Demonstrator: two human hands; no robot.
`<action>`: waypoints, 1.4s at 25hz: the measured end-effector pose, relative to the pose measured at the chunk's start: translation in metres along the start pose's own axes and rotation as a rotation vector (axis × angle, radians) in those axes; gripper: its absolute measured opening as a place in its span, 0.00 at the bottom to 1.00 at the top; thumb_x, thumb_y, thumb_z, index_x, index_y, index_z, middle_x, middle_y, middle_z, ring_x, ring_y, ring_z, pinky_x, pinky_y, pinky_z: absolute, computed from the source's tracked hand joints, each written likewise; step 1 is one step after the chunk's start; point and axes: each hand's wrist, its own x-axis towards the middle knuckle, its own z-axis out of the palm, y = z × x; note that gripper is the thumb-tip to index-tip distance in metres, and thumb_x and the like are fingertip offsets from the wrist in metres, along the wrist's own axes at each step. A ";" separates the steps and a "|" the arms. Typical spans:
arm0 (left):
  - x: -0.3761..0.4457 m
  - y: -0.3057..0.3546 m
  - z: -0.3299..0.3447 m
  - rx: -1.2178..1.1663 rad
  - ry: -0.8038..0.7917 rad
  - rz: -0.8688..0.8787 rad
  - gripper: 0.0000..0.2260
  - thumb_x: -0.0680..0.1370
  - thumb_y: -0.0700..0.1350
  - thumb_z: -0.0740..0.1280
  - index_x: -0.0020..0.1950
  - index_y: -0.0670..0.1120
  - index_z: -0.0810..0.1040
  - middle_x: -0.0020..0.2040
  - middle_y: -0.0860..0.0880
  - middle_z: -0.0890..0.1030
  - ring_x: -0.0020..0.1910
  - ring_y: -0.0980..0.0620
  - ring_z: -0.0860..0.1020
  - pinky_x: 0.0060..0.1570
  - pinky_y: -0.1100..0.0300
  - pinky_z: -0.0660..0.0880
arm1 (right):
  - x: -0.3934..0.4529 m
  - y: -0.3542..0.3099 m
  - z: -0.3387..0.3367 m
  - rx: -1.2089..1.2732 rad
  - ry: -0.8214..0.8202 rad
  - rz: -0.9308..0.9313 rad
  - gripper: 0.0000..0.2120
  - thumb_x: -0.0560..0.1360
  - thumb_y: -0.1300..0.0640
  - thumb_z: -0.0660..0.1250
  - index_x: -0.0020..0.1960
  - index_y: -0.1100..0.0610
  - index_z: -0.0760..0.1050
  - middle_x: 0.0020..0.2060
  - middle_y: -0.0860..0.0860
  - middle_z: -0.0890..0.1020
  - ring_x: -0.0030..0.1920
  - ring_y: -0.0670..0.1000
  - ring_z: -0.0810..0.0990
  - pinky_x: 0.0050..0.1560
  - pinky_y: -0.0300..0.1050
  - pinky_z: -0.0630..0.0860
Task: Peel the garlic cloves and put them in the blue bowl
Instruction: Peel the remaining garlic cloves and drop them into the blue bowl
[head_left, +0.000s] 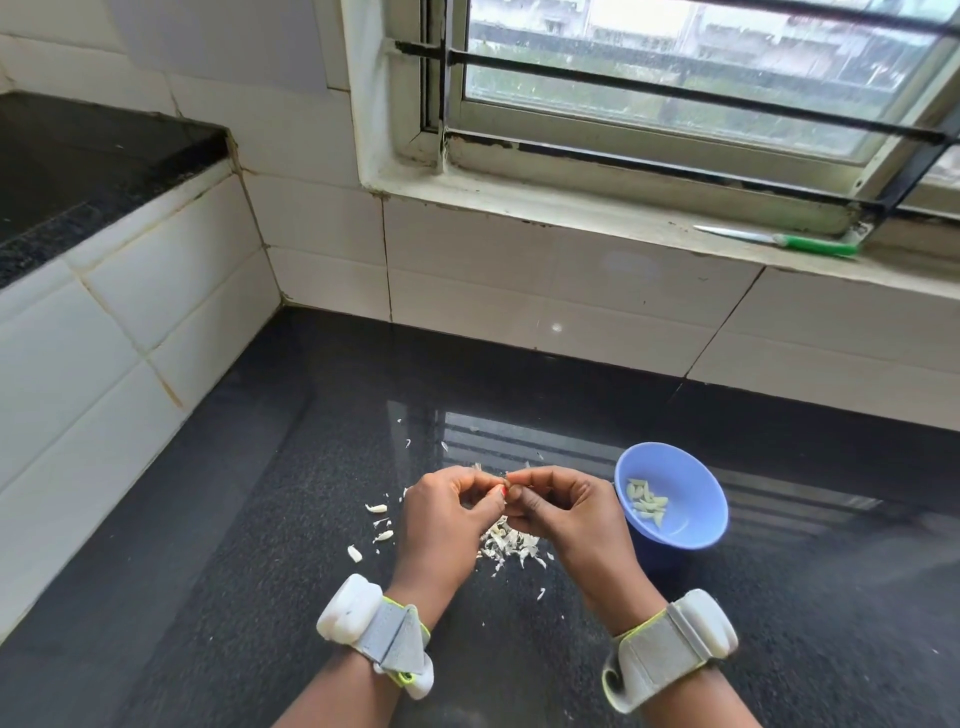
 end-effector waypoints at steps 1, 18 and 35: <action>0.000 0.000 0.000 0.004 0.002 0.005 0.07 0.71 0.41 0.74 0.36 0.53 0.82 0.33 0.55 0.83 0.34 0.58 0.80 0.38 0.57 0.78 | 0.000 0.000 0.000 0.006 -0.002 0.001 0.06 0.72 0.67 0.71 0.44 0.59 0.84 0.38 0.58 0.86 0.40 0.53 0.85 0.42 0.44 0.81; -0.003 0.006 0.001 -0.117 0.012 -0.015 0.00 0.73 0.45 0.73 0.42 0.50 0.83 0.35 0.54 0.84 0.37 0.60 0.81 0.38 0.66 0.76 | -0.001 -0.002 0.002 -0.135 0.007 -0.081 0.06 0.72 0.62 0.74 0.48 0.56 0.83 0.40 0.55 0.86 0.41 0.51 0.85 0.45 0.45 0.81; -0.003 0.005 -0.004 0.110 0.063 0.183 0.02 0.70 0.42 0.74 0.40 0.49 0.84 0.34 0.57 0.81 0.35 0.62 0.77 0.34 0.73 0.69 | -0.002 -0.005 0.000 -0.026 0.037 -0.130 0.13 0.71 0.67 0.74 0.52 0.60 0.74 0.39 0.56 0.84 0.42 0.53 0.84 0.47 0.49 0.82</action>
